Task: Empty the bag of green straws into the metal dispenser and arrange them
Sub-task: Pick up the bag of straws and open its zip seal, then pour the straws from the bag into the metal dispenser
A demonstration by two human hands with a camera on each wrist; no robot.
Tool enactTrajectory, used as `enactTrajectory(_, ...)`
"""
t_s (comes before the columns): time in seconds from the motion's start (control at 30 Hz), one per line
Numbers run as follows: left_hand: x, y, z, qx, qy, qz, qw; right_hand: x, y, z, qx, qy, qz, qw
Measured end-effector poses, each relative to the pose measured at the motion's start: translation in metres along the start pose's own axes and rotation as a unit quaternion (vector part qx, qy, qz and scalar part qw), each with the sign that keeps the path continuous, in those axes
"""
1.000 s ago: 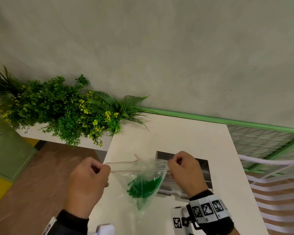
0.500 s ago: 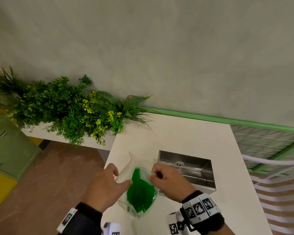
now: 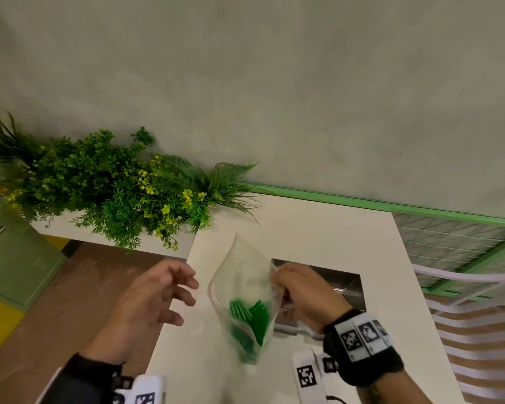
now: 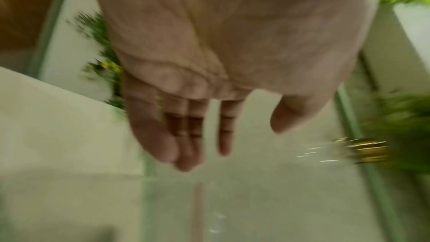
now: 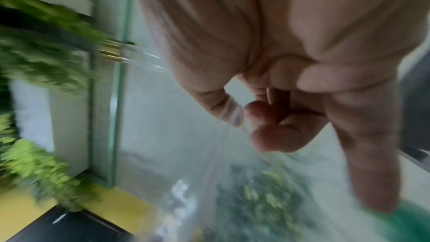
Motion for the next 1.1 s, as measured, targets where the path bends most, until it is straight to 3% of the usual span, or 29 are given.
enactTrajectory(0.07, -0.029, 0.004, 0.057, -0.170, 0.002, 0.000, 0.985, -0.015, -0.008, -0.020, -0.018, -0.023, 0.004, 1.000)
enactTrajectory(0.13, -0.053, -0.005, 0.108, -0.351, 0.030, 0.059, 0.934, -0.022, -0.017, -0.034, -0.038, -0.034, 0.014, 0.999)
enactTrajectory(0.17, -0.059, -0.014, 0.124, -0.393, 0.033, 0.082, 0.915, -0.024, -0.021, -0.038, -0.044, -0.054, 0.013, 0.998)
enactTrajectory(0.2, -0.065, -0.026, 0.137, -0.398, 0.029, 0.092, 0.912, -0.025, -0.025, -0.047, -0.050, -0.077, 0.010, 0.996)
enactTrajectory(0.33, -0.082, -0.070, 0.139, -0.314, -0.029, 0.082, 0.945, -0.021, -0.042, -0.083, -0.103, -0.107, 0.069, 0.987)
enactTrajectory(0.4, -0.086, -0.085, 0.134, -0.323, -0.067, 0.102, 0.938, -0.019, -0.049, -0.097, -0.116, -0.094, 0.069, 0.986)
enactTrajectory(0.47, -0.084, -0.086, 0.128, -0.287, -0.077, 0.110, 0.948, -0.018, -0.047, -0.098, -0.104, -0.074, 0.050, 0.991)
enactTrajectory(0.57, -0.076, -0.074, 0.118, -0.231, -0.082, 0.061, 0.968, -0.010, -0.035, -0.089, -0.101, -0.012, 0.077, 0.992)
enactTrajectory(0.73, -0.078, -0.064, 0.137, -0.209, -0.014, 0.064, 0.976, -0.004, -0.035, -0.114, 0.100, 0.111, 0.185, 0.971)
enactTrajectory(0.83, -0.093, -0.071, 0.156, -0.251, 0.022, 0.047, 0.967, -0.012, -0.041, -0.148, 0.184, 0.153, 0.144, 0.960)
enactTrajectory(0.97, -0.100, -0.082, 0.171, -0.283, 0.008, 0.060, 0.957, -0.017, -0.032, -0.157, 0.220, 0.127, 0.119, 0.960)
enactTrajectory(1.1, -0.085, -0.084, 0.167, -0.228, -0.014, 0.085, 0.970, -0.016, -0.025, -0.161, 0.263, 0.108, 0.122, 0.951)
Point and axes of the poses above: each hand's wrist, its own x-axis away from the middle knuckle, its own y-axis out of the back of the hand, z = x × y, the point moved 1 cm from there along -x, towards the middle knuckle, and after that the axes turned 11 degrees about y, right-handed, at the moved point
